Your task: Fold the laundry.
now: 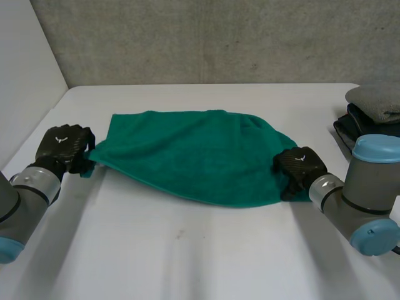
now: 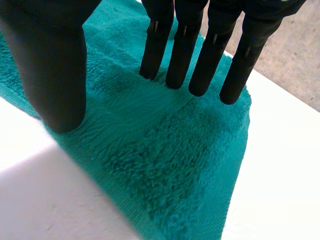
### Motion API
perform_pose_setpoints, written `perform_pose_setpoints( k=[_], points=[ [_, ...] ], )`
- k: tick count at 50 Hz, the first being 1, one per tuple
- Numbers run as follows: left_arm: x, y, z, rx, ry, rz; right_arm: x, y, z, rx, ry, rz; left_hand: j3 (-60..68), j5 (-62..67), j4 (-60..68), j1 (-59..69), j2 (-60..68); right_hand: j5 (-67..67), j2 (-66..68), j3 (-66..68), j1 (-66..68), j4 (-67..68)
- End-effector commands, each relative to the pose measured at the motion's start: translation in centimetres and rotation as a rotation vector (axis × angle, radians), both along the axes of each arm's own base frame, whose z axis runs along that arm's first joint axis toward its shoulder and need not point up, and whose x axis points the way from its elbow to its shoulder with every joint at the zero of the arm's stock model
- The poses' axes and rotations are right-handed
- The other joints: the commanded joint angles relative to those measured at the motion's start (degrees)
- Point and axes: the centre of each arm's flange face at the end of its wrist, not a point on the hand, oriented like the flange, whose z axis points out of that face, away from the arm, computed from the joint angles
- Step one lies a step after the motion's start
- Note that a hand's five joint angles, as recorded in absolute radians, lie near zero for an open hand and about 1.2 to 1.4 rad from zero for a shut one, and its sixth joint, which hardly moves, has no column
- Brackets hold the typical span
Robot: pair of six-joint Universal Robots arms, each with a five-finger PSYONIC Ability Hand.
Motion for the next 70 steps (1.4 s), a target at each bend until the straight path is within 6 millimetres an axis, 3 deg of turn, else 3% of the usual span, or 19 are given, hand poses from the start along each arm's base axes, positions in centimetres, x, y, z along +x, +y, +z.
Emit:
perform_pose_setpoints(
  k=[1, 11, 14, 19, 23, 24, 26, 32, 35, 39, 42, 50, 55, 57, 61, 62, 65, 67, 70],
  points=[
    [0.1, 0.0, 0.1, 0.002, 0.014, 0.002, 0.4, -1.0, -0.1, -0.060, 0.018, 0.001, 9.3, 10.0, 8.8, 10.9, 9.2, 9.5, 9.2, 7.9, 7.9, 7.9],
    [0.1, 0.1, 0.4, -0.004, 0.016, 0.004, 0.6, -3.1, -0.1, -0.116, 0.017, -0.032, 9.3, 10.0, 8.8, 10.9, 9.2, 23.2, 22.8, 21.5, 21.5, 21.5],
    [0.2, 0.0, 0.5, -0.008, 0.019, 0.006, 0.4, -3.7, 0.1, -0.133, 0.013, -0.047, 9.7, 10.3, 9.1, 11.3, 9.6, 42.7, 42.3, 41.0, 41.0, 41.0],
    [0.4, 0.2, 0.9, 0.000, 0.025, 0.011, 0.0, -4.5, 1.5, -0.157, 0.001, -0.064, 12.3, 13.0, 11.8, 13.9, 12.3, 42.7, 42.3, 41.0, 41.1, 41.1],
    [0.4, 1.3, 2.6, 0.007, 0.021, 0.012, -0.9, -4.0, 4.9, -0.165, 0.019, -0.071, 15.0, 15.7, 14.5, 16.6, 14.9, 42.7, 42.3, 41.0, 41.1, 41.1],
    [0.6, 2.1, 4.0, 0.005, 0.021, 0.018, -1.6, -3.6, 7.2, -0.175, 0.052, -0.077, 15.0, 15.7, 14.5, 16.6, 14.9, 42.7, 42.3, 41.0, 41.1, 41.1],
    [0.7, 2.9, 5.7, 0.000, 0.024, 0.022, -2.4, -2.7, 9.5, -0.177, 0.101, -0.070, 15.0, 15.7, 14.5, 16.6, 14.9, 42.7, 42.3, 41.0, 41.1, 41.1],
    [1.7, 6.1, 14.2, -0.135, 0.037, 0.048, -4.6, 0.8, 21.2, -0.378, 0.215, -0.054, 15.0, 15.7, 14.5, 16.6, 14.9, 42.7, 42.3, 41.0, 41.1, 41.1],
    [1.8, 7.4, 17.8, -0.204, 0.058, 0.034, -5.6, 1.5, 24.6, -0.442, 0.200, -0.084, 15.0, 15.7, 14.5, 16.6, 14.9, 42.7, 42.3, 41.0, 41.1, 41.1],
    [1.8, 7.8, 19.1, -0.187, 0.070, 0.020, -6.2, 1.6, 24.7, -0.385, 0.209, -0.079, 15.0, 15.7, 14.5, 16.6, 14.9, 42.7, 42.3, 41.0, 41.1, 41.1],
    [1.7, 7.0, 18.3, -0.127, 0.059, 0.022, -5.9, 1.5, 23.6, -0.322, 0.225, -0.052, 15.0, 15.7, 14.5, 16.6, 14.9, 42.7, 42.3, 41.0, 41.1, 41.1],
    [-0.2, 2.0, 11.4, 0.115, -0.116, 0.000, -5.0, -2.3, 16.3, -0.122, 0.289, -0.012, 15.0, 15.7, 14.5, 16.6, 14.9, 42.7, 42.3, 41.0, 41.1, 41.1],
    [-2.0, -2.0, 9.6, 0.055, -0.175, -0.033, -3.6, -5.6, 15.4, -0.183, 0.231, -0.038, 15.0, 15.7, 14.5, 16.6, 14.9, 42.7, 42.3, 41.0, 41.1, 41.1],
    [-2.7, -3.7, 10.3, -0.038, -0.169, -0.041, -3.3, -7.2, 16.4, -0.268, 0.185, -0.063, 15.0, 15.7, 14.5, 16.6, 14.9, 42.7, 42.3, 41.0, 41.1, 41.1],
    [-3.6, -6.6, 15.6, -0.378, -0.104, -0.003, -2.7, -10.5, 20.5, -0.540, 0.035, -0.126, 15.0, 15.7, 14.5, 16.6, 14.9, 42.7, 42.3, 41.0, 41.1, 41.1],
    [-3.5, -7.1, 18.4, -0.517, -0.059, 0.017, -2.7, -11.3, 22.5, -0.659, -0.031, -0.145, 15.0, 15.7, 14.5, 16.6, 14.9, 42.7, 42.3, 41.0, 41.1, 41.1],
    [-3.3, -6.7, 23.6, -0.743, 0.064, 0.039, -2.7, -11.6, 25.2, -0.806, -0.118, -0.160, 15.0, 15.7, 14.5, 16.6, 14.9, 42.7, 42.3, 41.0, 41.1, 41.1],
    [-3.1, -6.6, 24.8, -0.795, 0.120, 0.044, -3.0, -11.4, 27.4, -0.910, -0.179, -0.160, 15.0, 15.7, 14.5, 16.6, 14.9, 42.7, 42.3, 41.0, 41.1, 41.1],
    [-2.8, -6.6, 24.9, -0.775, 0.175, 0.046, -3.0, -10.9, 28.2, -0.942, -0.214, -0.137, 15.0, 15.7, 14.5, 16.6, 14.9, 42.7, 42.3, 41.0, 41.1, 41.1]
  ],
)
